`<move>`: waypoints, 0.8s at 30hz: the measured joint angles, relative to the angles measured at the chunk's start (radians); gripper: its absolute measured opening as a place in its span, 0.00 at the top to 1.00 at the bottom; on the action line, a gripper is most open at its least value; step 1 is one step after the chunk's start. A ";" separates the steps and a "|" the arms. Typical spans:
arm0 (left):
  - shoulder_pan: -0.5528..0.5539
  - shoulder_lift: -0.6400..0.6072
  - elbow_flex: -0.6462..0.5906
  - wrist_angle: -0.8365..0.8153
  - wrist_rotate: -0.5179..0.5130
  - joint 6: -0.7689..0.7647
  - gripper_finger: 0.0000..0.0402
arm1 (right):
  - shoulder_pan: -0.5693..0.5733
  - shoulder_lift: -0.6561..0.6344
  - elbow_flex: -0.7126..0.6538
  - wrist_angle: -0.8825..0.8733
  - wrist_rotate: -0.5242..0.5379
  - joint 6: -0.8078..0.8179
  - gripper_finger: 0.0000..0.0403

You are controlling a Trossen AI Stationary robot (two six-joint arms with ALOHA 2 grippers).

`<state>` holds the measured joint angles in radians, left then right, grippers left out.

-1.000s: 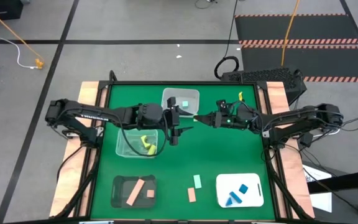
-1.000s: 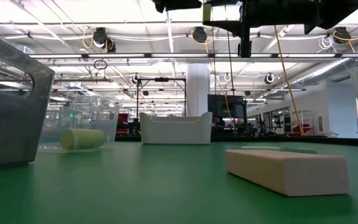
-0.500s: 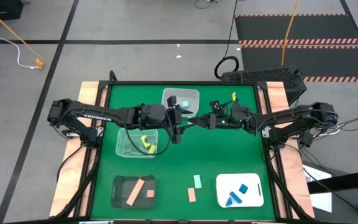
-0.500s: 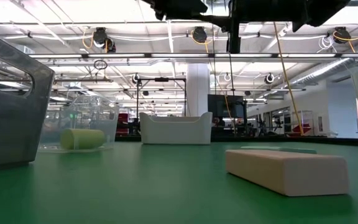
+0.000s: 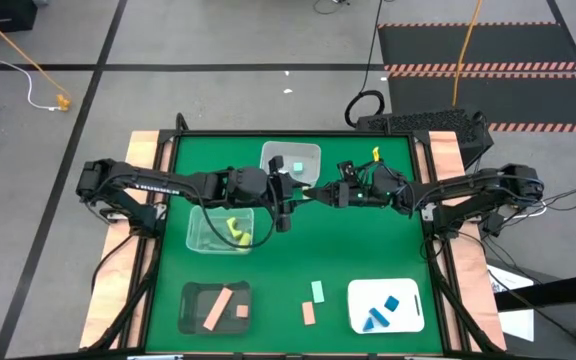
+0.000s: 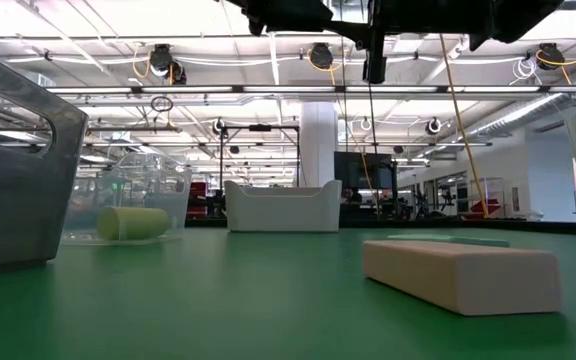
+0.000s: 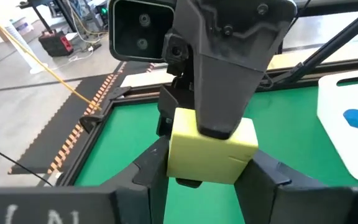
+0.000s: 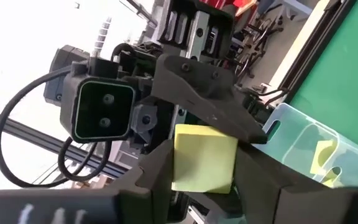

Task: Sort & place blocks by color
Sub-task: Put the yellow square block into the transparent bin

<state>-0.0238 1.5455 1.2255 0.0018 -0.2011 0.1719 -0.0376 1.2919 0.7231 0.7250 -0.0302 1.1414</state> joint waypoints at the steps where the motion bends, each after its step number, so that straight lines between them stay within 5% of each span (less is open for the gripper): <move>1: 0.000 0.000 0.000 -0.002 0.009 -0.011 0.65 | 0.000 0.000 0.000 -0.001 0.000 -0.001 0.67; 11: 0.000 0.000 0.001 -0.073 0.026 -0.207 0.65 | -0.002 -0.020 0.000 -0.077 -0.004 -0.142 0.43; 24: -0.006 -0.111 0.002 -0.479 0.026 -0.460 0.65 | 0.042 -0.120 -0.001 -0.645 -0.022 -0.246 0.36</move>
<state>-0.0296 1.4350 1.2275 -0.4773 -0.1746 -0.2879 0.0042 1.1715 0.7223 0.0801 -0.0520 0.8953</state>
